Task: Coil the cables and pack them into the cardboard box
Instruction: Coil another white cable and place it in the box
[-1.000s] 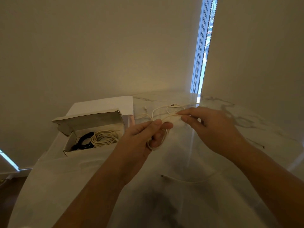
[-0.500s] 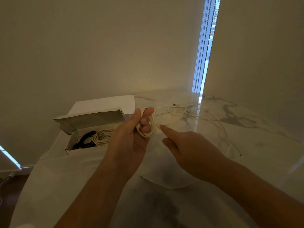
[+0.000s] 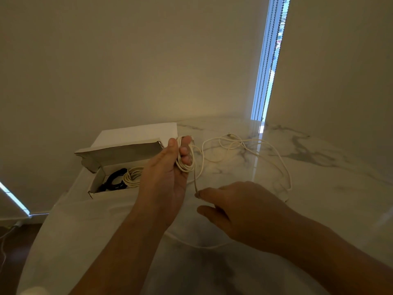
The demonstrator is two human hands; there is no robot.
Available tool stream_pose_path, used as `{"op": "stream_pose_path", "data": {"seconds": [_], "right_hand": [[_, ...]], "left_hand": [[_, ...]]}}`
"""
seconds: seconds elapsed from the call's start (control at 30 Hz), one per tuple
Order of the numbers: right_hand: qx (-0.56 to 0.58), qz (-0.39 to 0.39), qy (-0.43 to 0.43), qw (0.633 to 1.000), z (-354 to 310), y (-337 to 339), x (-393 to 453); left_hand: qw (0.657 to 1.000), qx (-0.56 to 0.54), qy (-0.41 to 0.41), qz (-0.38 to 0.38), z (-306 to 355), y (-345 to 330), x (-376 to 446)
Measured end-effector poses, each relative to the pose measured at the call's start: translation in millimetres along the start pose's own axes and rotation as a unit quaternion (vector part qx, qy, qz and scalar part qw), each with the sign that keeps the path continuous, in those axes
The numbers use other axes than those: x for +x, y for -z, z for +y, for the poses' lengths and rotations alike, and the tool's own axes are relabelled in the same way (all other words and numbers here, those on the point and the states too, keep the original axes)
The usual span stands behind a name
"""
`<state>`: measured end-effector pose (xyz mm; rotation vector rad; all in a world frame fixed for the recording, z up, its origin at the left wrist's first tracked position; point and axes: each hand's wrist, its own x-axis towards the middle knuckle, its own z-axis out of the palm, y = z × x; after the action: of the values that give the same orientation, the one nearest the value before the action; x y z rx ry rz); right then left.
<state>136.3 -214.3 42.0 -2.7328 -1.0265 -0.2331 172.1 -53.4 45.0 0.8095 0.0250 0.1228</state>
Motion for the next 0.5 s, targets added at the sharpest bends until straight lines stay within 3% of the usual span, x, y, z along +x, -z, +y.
{"op": "stream_pose_path", "data": {"seconds": [0.13,0.27,0.5], "right_hand": [[-0.022,-0.032,0.018,0.999,-0.9,2.1,0.2],[-0.023,-0.017,0.035,0.999,1.5,7.4,-1.9],[-0.034,0.105,0.018,0.994,13.7,23.5,-4.9]], "left_hand": [[0.999,0.010,0.034,-0.020,-1.7,-3.6,-3.2],[0.995,0.080,0.050,-0.034,-7.4,-8.9,-6.7],[0.951,0.285,-0.011,-0.117,-13.5,-4.3,-9.6]]}}
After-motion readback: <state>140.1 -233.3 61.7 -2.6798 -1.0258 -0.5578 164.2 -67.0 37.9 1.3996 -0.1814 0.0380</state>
